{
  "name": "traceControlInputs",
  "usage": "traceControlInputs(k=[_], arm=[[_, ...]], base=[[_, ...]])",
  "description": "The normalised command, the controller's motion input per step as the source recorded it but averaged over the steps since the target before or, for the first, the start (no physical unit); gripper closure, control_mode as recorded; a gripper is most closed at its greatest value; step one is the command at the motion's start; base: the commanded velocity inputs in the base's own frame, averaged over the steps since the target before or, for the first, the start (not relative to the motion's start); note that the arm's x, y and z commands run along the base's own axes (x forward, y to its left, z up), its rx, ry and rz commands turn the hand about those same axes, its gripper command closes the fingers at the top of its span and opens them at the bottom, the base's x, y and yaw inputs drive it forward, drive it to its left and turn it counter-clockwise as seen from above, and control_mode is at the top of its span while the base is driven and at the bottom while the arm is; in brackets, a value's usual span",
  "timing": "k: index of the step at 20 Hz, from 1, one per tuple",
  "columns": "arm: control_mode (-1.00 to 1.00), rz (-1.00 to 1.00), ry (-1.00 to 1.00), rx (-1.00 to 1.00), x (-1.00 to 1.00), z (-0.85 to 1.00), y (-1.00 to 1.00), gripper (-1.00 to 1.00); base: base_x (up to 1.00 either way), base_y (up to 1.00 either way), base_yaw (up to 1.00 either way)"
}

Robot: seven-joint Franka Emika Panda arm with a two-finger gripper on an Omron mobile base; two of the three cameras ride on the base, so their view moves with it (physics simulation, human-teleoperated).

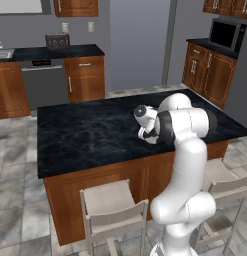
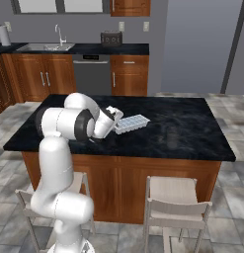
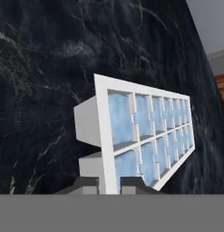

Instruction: Open the freezer door, pick up the ice cube tray from the freezer, and place it on the dining counter.

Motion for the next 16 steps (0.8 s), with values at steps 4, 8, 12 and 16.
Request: traceControlInputs(k=[4,8,12,16], arm=[[-1.00,-0.03,0.06,0.00,0.00,-0.32,0.00,1.00],[-1.00,-0.02,0.01,0.00,0.00,-0.13,0.00,-1.00],[-1.00,0.00,0.00,0.00,0.00,0.00,0.00,-1.00],[-1.00,0.00,0.00,0.00,0.00,0.00,0.00,-1.00]], base=[[0.00,0.00,0.00],[0.00,0.00,0.00],[0.00,0.00,0.00],[0.00,0.00,0.00]])
